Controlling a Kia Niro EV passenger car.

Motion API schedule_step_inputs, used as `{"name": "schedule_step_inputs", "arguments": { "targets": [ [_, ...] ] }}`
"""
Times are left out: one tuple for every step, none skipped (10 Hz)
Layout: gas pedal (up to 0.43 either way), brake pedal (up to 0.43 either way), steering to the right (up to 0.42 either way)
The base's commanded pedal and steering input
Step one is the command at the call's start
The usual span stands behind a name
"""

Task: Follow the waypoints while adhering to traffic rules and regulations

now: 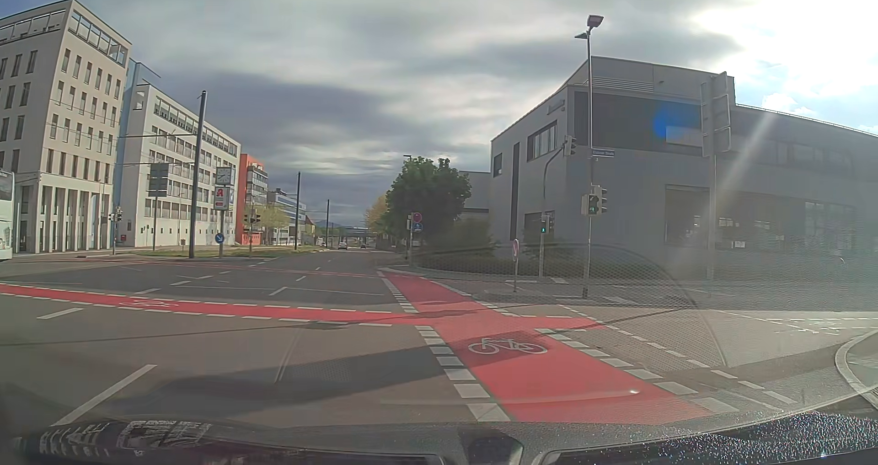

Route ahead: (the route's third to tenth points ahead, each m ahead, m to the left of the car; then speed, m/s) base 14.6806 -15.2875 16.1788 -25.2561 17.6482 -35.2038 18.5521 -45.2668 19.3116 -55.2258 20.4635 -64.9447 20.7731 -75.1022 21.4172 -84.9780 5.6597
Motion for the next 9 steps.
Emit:
{"name": "schedule_step_inputs", "arguments": {
  "targets": [
    [0.000, 0.000, 0.202],
    [0.000, 0.000, 0.214],
    [0.000, 0.000, 0.223],
    [0.000, 0.000, 0.241],
    [0.000, 0.000, 0.257],
    [0.000, 0.000, 0.280],
    [0.000, 0.000, 0.298],
    [0.000, 0.000, 0.313],
    [0.000, 0.000, 0.329]
  ]
}}
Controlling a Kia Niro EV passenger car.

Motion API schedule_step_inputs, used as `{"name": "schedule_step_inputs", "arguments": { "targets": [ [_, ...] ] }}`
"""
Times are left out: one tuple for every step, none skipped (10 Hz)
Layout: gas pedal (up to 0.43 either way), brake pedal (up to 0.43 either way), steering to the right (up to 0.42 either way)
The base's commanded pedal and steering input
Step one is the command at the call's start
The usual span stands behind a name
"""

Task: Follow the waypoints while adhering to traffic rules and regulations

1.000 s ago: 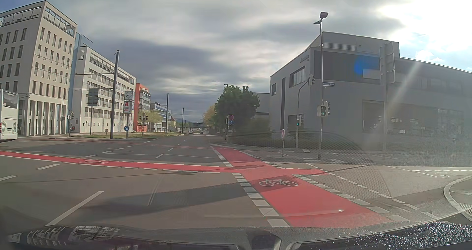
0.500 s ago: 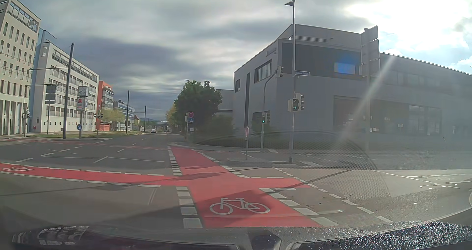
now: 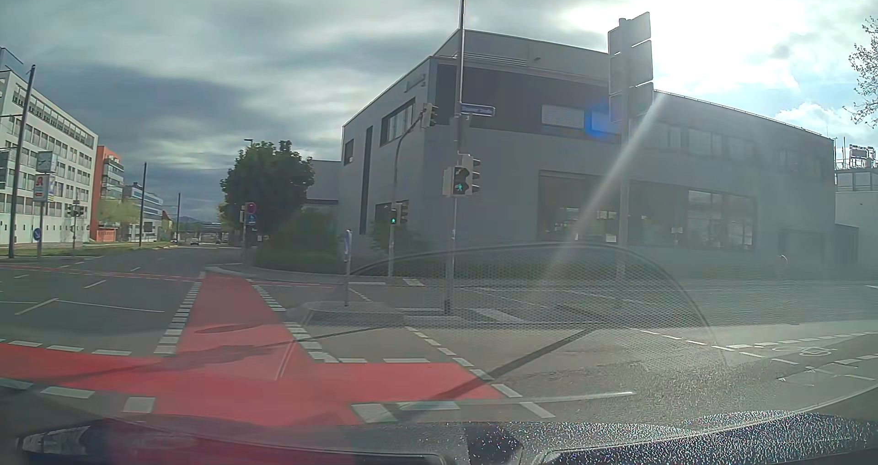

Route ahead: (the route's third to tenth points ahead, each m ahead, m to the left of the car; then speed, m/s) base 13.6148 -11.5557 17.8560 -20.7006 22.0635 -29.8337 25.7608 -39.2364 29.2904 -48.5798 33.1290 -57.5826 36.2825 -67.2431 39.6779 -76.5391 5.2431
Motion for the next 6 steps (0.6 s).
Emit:
{"name": "schedule_step_inputs", "arguments": {
  "targets": [
    [0.000, 0.000, 0.339],
    [0.000, 0.000, 0.341],
    [0.028, 0.000, 0.345],
    [0.028, 0.000, 0.353],
    [0.039, 0.000, 0.356],
    [0.039, 0.000, 0.357]
  ]
}}
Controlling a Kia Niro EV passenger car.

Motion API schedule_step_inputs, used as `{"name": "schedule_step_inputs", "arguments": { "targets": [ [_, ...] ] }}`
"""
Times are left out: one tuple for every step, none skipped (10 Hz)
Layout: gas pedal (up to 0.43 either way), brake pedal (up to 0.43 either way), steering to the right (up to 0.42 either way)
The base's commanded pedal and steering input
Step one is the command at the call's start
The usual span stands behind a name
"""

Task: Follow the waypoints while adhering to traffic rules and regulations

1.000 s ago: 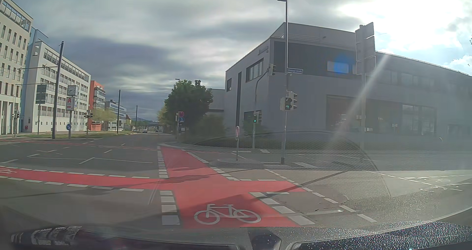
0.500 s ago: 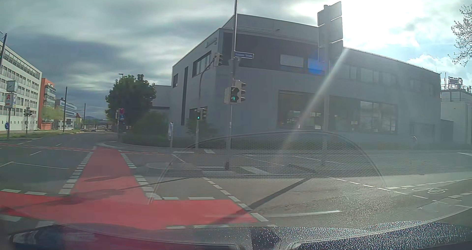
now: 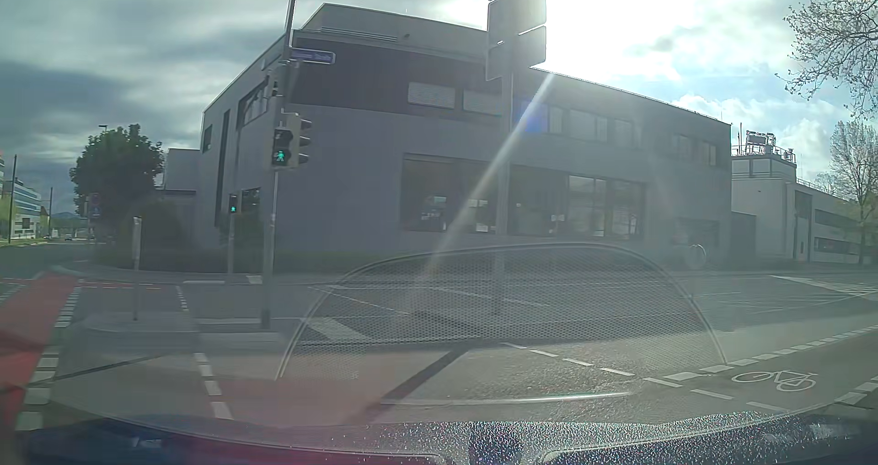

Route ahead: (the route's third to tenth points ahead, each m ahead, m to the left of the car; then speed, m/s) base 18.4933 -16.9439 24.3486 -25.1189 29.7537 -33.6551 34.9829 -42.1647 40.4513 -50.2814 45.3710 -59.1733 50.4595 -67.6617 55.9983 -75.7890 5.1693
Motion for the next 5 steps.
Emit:
{"name": "schedule_step_inputs", "arguments": {
  "targets": [
    [0.039, 0.000, 0.358],
    [0.039, 0.000, 0.359],
    [0.047, 0.000, 0.359],
    [0.059, 0.000, 0.359],
    [0.059, 0.000, 0.359]
  ]
}}
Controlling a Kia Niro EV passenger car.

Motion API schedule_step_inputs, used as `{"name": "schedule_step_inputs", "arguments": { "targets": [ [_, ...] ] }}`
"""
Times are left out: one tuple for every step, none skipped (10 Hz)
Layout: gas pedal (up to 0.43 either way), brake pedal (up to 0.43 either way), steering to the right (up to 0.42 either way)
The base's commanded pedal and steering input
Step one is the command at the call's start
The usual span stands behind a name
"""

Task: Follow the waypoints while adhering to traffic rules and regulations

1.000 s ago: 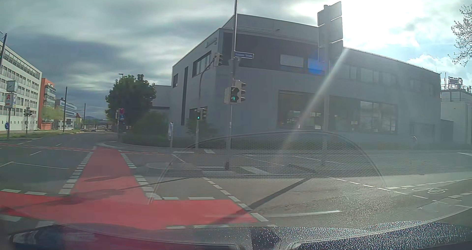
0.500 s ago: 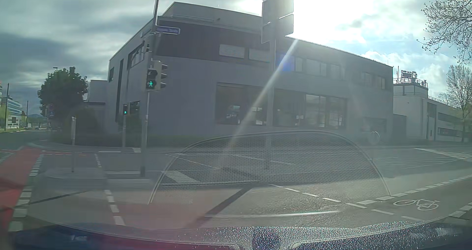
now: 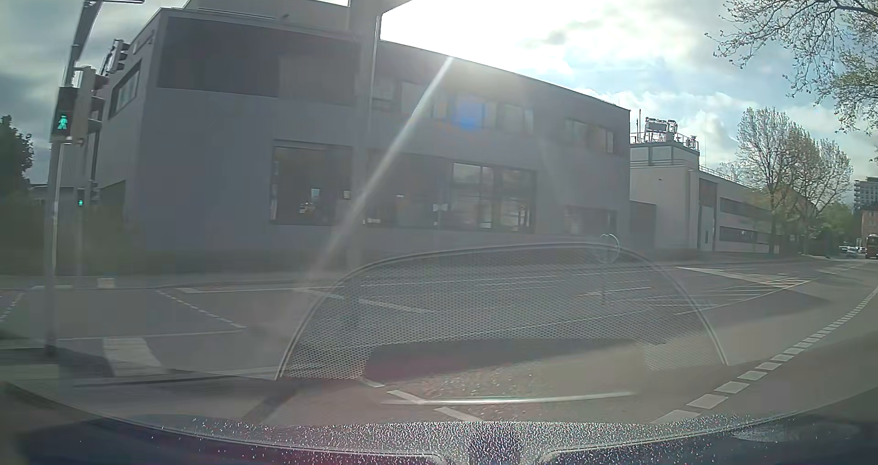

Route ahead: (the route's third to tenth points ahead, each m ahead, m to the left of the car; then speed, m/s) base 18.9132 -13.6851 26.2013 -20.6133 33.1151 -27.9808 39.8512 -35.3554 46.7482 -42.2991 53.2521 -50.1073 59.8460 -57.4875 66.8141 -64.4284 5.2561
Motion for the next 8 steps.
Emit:
{"name": "schedule_step_inputs", "arguments": {
  "targets": [
    [0.059, 0.000, 0.359],
    [0.067, 0.000, 0.359],
    [0.079, 0.000, 0.357],
    [0.087, 0.000, 0.354],
    [0.098, 0.000, 0.350],
    [0.098, 0.000, 0.347],
    [0.110, 0.000, 0.341],
    [0.110, 0.000, 0.335]
  ]
}}
